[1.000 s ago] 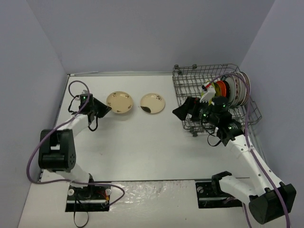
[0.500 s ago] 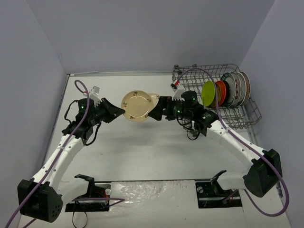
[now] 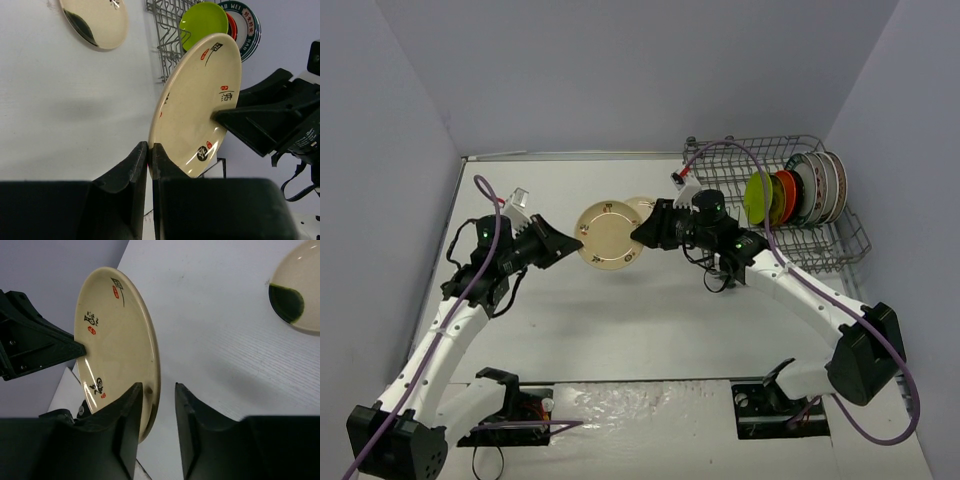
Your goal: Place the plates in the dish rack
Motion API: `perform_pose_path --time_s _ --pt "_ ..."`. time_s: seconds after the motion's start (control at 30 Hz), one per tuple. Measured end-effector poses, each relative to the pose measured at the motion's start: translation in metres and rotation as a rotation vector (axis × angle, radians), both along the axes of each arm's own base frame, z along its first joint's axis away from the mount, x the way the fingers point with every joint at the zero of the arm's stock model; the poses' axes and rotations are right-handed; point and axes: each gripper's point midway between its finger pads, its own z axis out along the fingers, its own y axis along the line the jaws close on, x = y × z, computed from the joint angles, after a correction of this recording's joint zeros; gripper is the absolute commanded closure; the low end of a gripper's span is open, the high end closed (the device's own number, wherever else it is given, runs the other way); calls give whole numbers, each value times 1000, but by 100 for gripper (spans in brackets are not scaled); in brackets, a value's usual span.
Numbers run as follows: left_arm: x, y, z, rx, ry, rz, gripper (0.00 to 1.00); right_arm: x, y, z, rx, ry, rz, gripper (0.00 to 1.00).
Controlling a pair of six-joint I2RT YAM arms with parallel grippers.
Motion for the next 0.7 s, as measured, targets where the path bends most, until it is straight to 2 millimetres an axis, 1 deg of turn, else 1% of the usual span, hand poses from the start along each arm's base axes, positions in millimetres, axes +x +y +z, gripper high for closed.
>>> perform_pose_path --time_s 0.03,0.07,0.1,0.2,0.27,0.3,0.37,0.4,0.43,0.47,0.5,0.57,0.63,0.7 --pt "-1 0 -1 2 4 -4 100 0 0 1 2 -3 0 92" --pt "-2 0 -2 4 9 -7 100 0 1 2 5 -5 -1 97" --pt "-3 0 -3 7 12 -9 95 1 1 2 6 -8 -1 100" --pt "-5 1 -10 25 25 -16 67 4 1 5 12 -21 -12 100" --pt "-7 1 -13 37 34 -20 49 6 -2 3 -7 -31 -27 100" --pt "-7 3 -16 53 33 -23 35 7 -5 2 -20 -36 -37 100" --pt "-9 7 -25 92 50 -15 18 10 -11 -4 -59 -42 -59 100" --pt "-10 11 -32 121 66 -8 11 12 -16 -7 -82 -46 -73 100" --pt "-10 15 -40 156 83 -2 6 13 -21 -10 -108 -51 -87 100" --pt "-11 20 -47 195 101 6 3 15 -28 -13 -137 -57 -102 100" --pt "-11 27 -54 245 117 21 3 19 -37 -15 -168 -65 -121 100" --pt "-11 41 -64 335 138 47 3 33 -64 -15 -239 -91 -199 100" --pt "-9 58 -71 441 145 85 3 51 -99 -10 -335 -127 -303 100" --pt "-8 76 -75 541 140 123 3 70 -137 5 -438 -184 -422 100"
